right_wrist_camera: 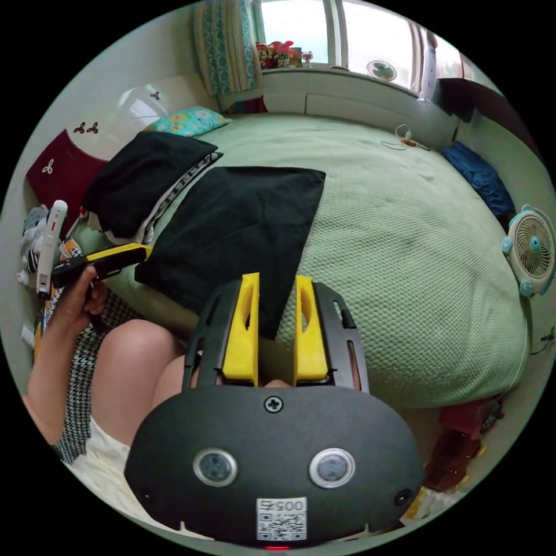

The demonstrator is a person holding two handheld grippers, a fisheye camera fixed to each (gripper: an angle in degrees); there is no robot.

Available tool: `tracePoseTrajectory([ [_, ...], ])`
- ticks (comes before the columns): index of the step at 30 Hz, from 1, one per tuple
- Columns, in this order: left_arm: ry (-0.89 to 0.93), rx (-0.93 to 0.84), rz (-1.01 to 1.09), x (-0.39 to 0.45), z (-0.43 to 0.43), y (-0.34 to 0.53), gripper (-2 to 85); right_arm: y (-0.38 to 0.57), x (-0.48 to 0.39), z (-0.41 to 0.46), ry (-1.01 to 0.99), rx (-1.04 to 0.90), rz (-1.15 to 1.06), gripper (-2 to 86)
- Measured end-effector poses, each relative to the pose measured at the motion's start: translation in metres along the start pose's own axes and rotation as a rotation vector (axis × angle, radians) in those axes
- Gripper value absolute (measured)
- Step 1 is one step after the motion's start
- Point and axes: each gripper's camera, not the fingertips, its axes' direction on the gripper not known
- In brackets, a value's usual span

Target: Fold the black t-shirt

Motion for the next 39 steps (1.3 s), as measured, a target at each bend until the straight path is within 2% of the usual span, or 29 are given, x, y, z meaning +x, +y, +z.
tracePoseTrajectory([
  [4,0.012,-0.004,0.009,0.005,0.004,0.004,1.0,-0.003,-0.004,0.017,0.045,-0.031,-0.038,3.6],
  [8,0.033,0.012,0.011,0.013,0.000,0.009,0.0,-0.004,0.009,0.017,0.023,-0.010,-0.021,-1.0],
  [13,0.038,0.018,-0.003,0.023,0.000,0.019,-0.2,-0.007,0.023,0.014,0.003,0.005,-0.005,-1.6],
  [18,0.047,-0.015,-0.056,0.019,0.009,0.028,0.7,-0.010,0.025,0.030,0.032,-0.036,-0.050,-0.4],
  [22,0.076,0.017,-0.025,0.030,-0.001,0.031,5.4,-0.020,0.047,0.027,-0.081,-0.037,-0.060,6.3],
  [28,0.151,-0.026,0.060,0.073,0.016,0.004,9.9,-0.104,0.075,0.037,-0.035,0.089,-0.126,11.5],
  [34,0.145,-0.053,0.099,0.109,0.037,-0.010,8.7,-0.203,0.095,0.116,0.006,-0.022,-0.125,12.1],
  [39,0.173,-0.057,0.101,0.134,0.046,-0.021,7.8,-0.227,0.103,0.167,-0.017,-0.134,-0.137,9.5],
])
